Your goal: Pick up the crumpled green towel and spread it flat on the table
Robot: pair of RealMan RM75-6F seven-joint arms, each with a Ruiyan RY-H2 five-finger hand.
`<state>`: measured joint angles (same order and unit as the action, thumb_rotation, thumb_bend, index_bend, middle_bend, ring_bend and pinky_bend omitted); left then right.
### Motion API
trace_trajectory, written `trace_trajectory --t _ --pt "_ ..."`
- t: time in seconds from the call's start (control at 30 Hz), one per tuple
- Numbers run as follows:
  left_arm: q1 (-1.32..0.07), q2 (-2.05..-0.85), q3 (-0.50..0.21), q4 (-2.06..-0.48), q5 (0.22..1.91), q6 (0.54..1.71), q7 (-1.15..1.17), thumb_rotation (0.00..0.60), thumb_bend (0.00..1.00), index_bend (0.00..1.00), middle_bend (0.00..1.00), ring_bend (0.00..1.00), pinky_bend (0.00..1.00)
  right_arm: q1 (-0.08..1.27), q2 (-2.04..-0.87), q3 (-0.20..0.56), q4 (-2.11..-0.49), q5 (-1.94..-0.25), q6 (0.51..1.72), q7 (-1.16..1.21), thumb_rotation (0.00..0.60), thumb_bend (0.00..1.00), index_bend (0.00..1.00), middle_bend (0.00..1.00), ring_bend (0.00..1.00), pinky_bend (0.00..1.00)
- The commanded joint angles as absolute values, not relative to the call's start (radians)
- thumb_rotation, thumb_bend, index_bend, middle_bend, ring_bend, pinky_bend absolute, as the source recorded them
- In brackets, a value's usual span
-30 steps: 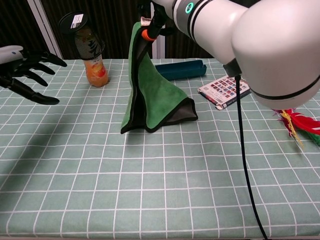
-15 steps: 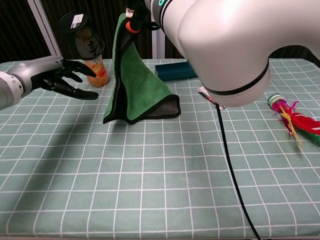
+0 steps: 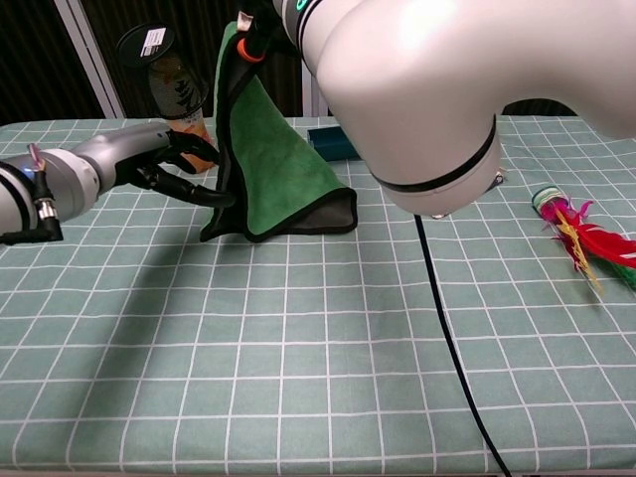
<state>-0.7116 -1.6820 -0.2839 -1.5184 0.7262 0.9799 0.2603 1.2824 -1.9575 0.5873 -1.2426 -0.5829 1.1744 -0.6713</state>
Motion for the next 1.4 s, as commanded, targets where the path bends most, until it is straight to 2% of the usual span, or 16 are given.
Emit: trace_trajectory --t 0.03,0.1,0.37,0.43,0.57,0.7,0.73,0.97,1.13,1.4 --pt "-0.722 -1.718 -0.290 -1.486 0.706 1.001 0.263 0.401 0.00 0.29 0.21 0.17 0.28 1.274 -1.951 0.584 -1.263 -0.589 1.181 -0.670 0.600 0.46 0.65 0.19 0.00 0.00" --pt "-0.720 -1.732 -0.301 -1.471 0.698 1.003 0.244 0.425 0.01 0.31 0.21 0.17 0.28 1.266 -1.944 0.581 -1.279 -0.589 1.184 -0.673 0.600 0.46 0.65 0.19 0.00 0.00" --pt "-0.700 -1.746 -0.312 -1.437 0.701 1.018 0.202 0.452 0.11 0.44 0.23 0.17 0.28 1.239 -1.916 0.576 -1.346 -0.581 1.179 -0.669 0.600 0.45 0.65 0.19 0.00 0.00" --pt "-0.696 -1.752 -0.316 -1.428 0.701 1.018 0.190 0.480 0.13 0.48 0.25 0.18 0.28 1.236 -1.908 0.572 -1.359 -0.583 1.182 -0.674 0.600 0.45 0.65 0.19 0.00 0.00" --pt "-0.677 -1.768 -0.321 -1.416 0.736 1.038 0.144 0.496 0.20 0.57 0.31 0.20 0.28 1.222 -1.889 0.567 -1.398 -0.577 1.187 -0.679 0.600 0.45 0.65 0.19 0.00 0.00" --pt "-0.660 -1.773 -0.322 -1.410 0.781 1.042 0.094 0.593 0.29 0.67 0.37 0.22 0.28 1.198 -1.862 0.556 -1.439 -0.567 1.189 -0.680 0.600 0.45 0.65 0.19 0.00 0.00" --pt "-0.656 -1.774 -0.322 -1.409 0.792 1.042 0.078 0.600 0.31 0.69 0.39 0.25 0.28 1.191 -1.855 0.553 -1.449 -0.565 1.188 -0.677 0.600 0.45 0.65 0.19 0.00 0.00" --pt "-0.623 -1.767 -0.318 -1.421 0.876 1.027 -0.031 0.600 0.42 0.79 0.44 0.28 0.28 1.127 -1.786 0.522 -1.543 -0.566 1.192 -0.652 0.600 0.45 0.65 0.19 0.00 0.00" --pt "-0.597 -1.716 -0.307 -1.471 0.938 1.041 -0.057 0.600 0.43 0.80 0.44 0.28 0.28 1.076 -1.709 0.495 -1.636 -0.566 1.168 -0.632 0.600 0.45 0.64 0.19 0.00 0.00" --pt "-0.559 -1.579 -0.301 -1.575 1.036 1.098 -0.038 0.600 0.43 0.80 0.44 0.28 0.28 1.001 -1.523 0.443 -1.782 -0.561 1.036 -0.572 0.600 0.45 0.65 0.19 0.00 0.00"
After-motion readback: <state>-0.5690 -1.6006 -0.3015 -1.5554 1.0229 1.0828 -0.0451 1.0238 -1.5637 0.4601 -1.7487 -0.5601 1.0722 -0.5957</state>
